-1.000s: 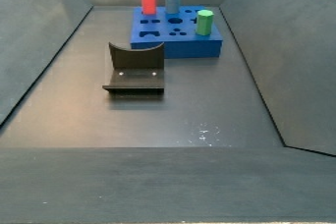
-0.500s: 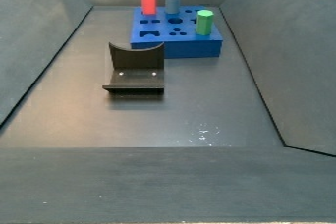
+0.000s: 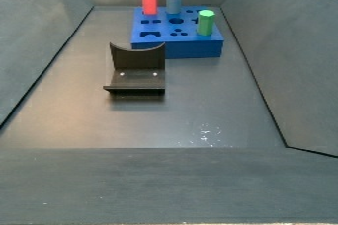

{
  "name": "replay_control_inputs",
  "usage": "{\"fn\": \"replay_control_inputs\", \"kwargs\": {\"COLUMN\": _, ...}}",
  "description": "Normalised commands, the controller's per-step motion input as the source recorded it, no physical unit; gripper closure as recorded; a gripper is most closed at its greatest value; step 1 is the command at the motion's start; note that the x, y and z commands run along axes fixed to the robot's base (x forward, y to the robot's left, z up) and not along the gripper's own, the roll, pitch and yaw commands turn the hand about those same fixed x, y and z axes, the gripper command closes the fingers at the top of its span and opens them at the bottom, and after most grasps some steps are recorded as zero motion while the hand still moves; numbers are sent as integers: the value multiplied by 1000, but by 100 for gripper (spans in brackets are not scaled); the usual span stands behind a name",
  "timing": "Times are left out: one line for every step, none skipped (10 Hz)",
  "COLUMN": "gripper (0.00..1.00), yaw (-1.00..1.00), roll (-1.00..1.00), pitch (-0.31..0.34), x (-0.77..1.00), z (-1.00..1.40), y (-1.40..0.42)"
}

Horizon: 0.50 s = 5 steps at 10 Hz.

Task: Pick up the square-circle object. Move up. Place the square-circle object on the fixture. Regrasp the square-circle object. Rotate the square-circle object. Move to above the board. Insert the square-circle object.
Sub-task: Insert the square-circle object.

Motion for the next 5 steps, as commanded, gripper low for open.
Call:
{"fn": "replay_control_inputs", "kwargs": {"gripper": 100, "yaw": 11, "roll": 73, "pitch": 0, "x": 0, "z": -651, "y": -417}}
{"fn": "replay_control_inputs", "kwargs": {"gripper": 100, "yaw": 209, "roll": 111, "pitch": -127, "x": -123, "z": -917, "y": -551}}
{"fn": "replay_control_inputs", "kwargs": {"gripper": 100, "yaw": 220, "roll": 193, "pitch": -71, "x": -189, "z": -949, "y": -429}}
{"fn": "replay_control_inputs", "kwargs": {"gripper": 100, "yaw": 200, "roll": 216, "pitch": -86, "x": -83, "z": -477, "y": -180}}
{"fn": "replay_control_inputs", "kwargs": {"gripper": 100, "yaw": 0, "roll": 39, "pitch": 0, "x": 0, "z": -26, "y": 0}}
